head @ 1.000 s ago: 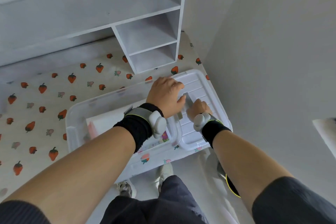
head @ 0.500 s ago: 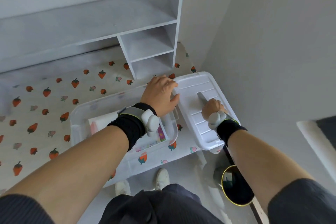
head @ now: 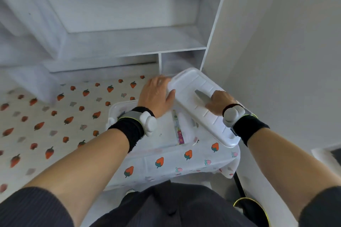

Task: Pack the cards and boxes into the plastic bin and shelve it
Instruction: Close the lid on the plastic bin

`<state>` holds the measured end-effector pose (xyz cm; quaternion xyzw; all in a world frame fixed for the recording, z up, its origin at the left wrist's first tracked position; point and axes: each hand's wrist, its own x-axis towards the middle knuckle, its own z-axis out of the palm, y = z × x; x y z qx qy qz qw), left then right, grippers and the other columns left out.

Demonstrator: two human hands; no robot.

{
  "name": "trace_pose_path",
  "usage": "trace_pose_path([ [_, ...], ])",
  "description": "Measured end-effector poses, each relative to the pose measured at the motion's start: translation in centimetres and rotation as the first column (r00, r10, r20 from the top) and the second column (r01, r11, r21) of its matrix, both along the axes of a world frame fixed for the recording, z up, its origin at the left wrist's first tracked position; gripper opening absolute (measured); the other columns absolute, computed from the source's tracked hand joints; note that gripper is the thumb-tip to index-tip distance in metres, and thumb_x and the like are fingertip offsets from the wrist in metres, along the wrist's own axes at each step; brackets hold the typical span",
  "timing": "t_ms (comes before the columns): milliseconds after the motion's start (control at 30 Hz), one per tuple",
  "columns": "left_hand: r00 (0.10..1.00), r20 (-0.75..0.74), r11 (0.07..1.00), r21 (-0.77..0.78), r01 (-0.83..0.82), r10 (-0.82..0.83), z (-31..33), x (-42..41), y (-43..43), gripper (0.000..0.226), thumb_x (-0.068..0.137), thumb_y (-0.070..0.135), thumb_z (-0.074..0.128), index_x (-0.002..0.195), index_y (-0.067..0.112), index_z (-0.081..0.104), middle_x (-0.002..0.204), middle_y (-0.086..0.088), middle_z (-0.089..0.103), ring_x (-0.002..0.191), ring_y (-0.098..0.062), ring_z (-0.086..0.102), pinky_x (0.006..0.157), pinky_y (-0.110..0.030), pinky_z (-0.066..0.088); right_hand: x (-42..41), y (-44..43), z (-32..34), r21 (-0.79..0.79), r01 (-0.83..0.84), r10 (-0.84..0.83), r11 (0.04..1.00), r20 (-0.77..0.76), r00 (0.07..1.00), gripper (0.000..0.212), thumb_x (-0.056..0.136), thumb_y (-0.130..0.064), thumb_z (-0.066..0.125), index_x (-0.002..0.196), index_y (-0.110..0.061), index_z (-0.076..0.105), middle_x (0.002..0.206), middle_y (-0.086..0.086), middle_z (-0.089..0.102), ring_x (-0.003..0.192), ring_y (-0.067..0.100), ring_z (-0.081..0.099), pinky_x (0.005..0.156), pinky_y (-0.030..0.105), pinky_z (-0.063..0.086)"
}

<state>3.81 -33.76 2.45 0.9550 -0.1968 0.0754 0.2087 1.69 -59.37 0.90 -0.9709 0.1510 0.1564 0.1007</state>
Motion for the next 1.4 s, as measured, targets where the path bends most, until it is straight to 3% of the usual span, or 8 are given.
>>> trace_pose_path([
  [133, 0.984, -0.06, 0.986, 0.012, -0.167, 0.167, -1.3, -0.7, 5.4, 0.044, 0.094, 0.044, 0.05, 0.13, 0.018, 0.053, 0.128, -0.011, 0.055, 0.115, -0.032, 0.051, 0.092, -0.042, 0.046, 1.2, 5.9, 0.3, -0.055, -0.197, 0.199, 0.979, 0.042, 0.979, 0.039, 0.084, -0.036, 0.062, 0.116, -0.013, 0.061, 0.115, 0.009, 0.062, 0.101, 0.033, 0.063, 0.072, 0.035, 0.044],
  [367, 0.911, -0.206, 0.933, 0.134, -0.335, 0.357, -4.9, -3.3, 12.2, 0.048, 0.098, 0.04, 0.046, 0.14, 0.017, 0.046, 0.144, -0.013, 0.044, 0.128, -0.032, 0.045, 0.1, -0.043, 0.045, 1.4, 14.3, -1.3, -0.07, -0.445, 0.447, 0.893, 0.021, 0.894, 0.04, 0.089, -0.025, 0.058, 0.126, -0.012, 0.055, 0.124, 0.009, 0.055, 0.113, 0.032, 0.056, 0.082, 0.04, 0.044],
  [633, 0.838, -0.304, 0.891, 0.185, -0.414, 0.452, -8.2, -6.1, 14.7, 0.047, 0.099, 0.035, 0.041, 0.145, 0.023, 0.039, 0.147, -0.013, 0.04, 0.123, -0.032, 0.05, 0.094, -0.046, 0.052, 0.2, 17.6, -3.3, -0.014, -0.541, 0.541, 0.841, 0.019, 0.84, 0.036, 0.087, -0.018, 0.055, 0.122, -0.013, 0.056, 0.114, 0.007, 0.053, 0.104, 0.028, 0.054, 0.079, 0.039, 0.048],
  [833, 0.828, -0.312, 0.884, 0.204, -0.42, 0.465, -8.7, -6.9, 14.4, 0.045, 0.096, 0.021, 0.046, 0.141, 0.023, 0.041, 0.147, -0.013, 0.036, 0.122, -0.031, 0.049, 0.092, -0.044, 0.053, -0.6, 16.0, -4.0, 0.106, -0.549, 0.549, 0.829, 0.037, 0.835, 0.04, 0.088, -0.03, 0.061, 0.127, -0.021, 0.056, 0.117, 0.004, 0.054, 0.108, 0.025, 0.055, 0.086, 0.038, 0.052],
  [933, 0.819, -0.309, 0.874, 0.219, -0.433, 0.483, -8.6, -7.2, 14.3, 0.045, 0.096, 0.022, 0.046, 0.14, 0.019, 0.04, 0.145, -0.014, 0.035, 0.12, -0.031, 0.05, 0.09, -0.044, 0.053, -0.9, 14.9, -4.3, 0.159, -0.484, 0.47, 0.86, 0.118, 0.875, 0.041, 0.089, -0.041, 0.064, 0.125, -0.022, 0.059, 0.119, 0.004, 0.057, 0.111, 0.025, 0.056, 0.094, 0.041, 0.052],
  [1133, 0.825, -0.295, 0.876, 0.188, -0.444, 0.482, -9.4, -8.3, 14.6, 0.044, 0.097, 0.021, 0.046, 0.141, 0.017, 0.042, 0.141, -0.015, 0.038, 0.117, -0.031, 0.051, 0.092, -0.04, 0.052, -1.6, 10.4, -5.7, 0.02, -0.229, 0.211, 0.973, 0.317, 0.924, 0.057, 0.092, -0.052, 0.059, 0.135, -0.016, 0.051, 0.134, 0.013, 0.049, 0.122, 0.035, 0.05, 0.103, 0.046, 0.042],
  [1267, 0.826, -0.266, 0.866, 0.206, -0.456, 0.498, -9.9, -8.6, 14.8, 0.043, 0.099, 0.025, 0.044, 0.142, 0.023, 0.04, 0.146, -0.016, 0.034, 0.126, -0.035, 0.042, 0.096, -0.044, 0.049, -3.1, 8.1, -6.9, 0.127, 0.076, -0.097, 0.989, 0.169, 0.981, 0.087, 0.087, -0.071, 0.056, 0.148, -0.013, 0.034, 0.144, 0.019, 0.041, 0.131, 0.042, 0.045, 0.107, 0.054, 0.037],
  [1400, 0.793, -0.319, 0.854, 0.174, -0.49, 0.52, -10.4, -9.1, 14.4, 0.042, 0.102, 0.028, 0.04, 0.144, 0.027, 0.032, 0.151, -0.018, 0.026, 0.124, -0.038, 0.046, 0.093, -0.048, 0.051, -3.4, 7.8, -7.9, 0.305, 0.204, -0.225, 0.93, 0.034, 0.974, 0.093, 0.085, -0.077, 0.051, 0.146, -0.01, 0.032, 0.136, 0.017, 0.056, 0.118, 0.039, 0.06, 0.09, 0.049, 0.051],
])
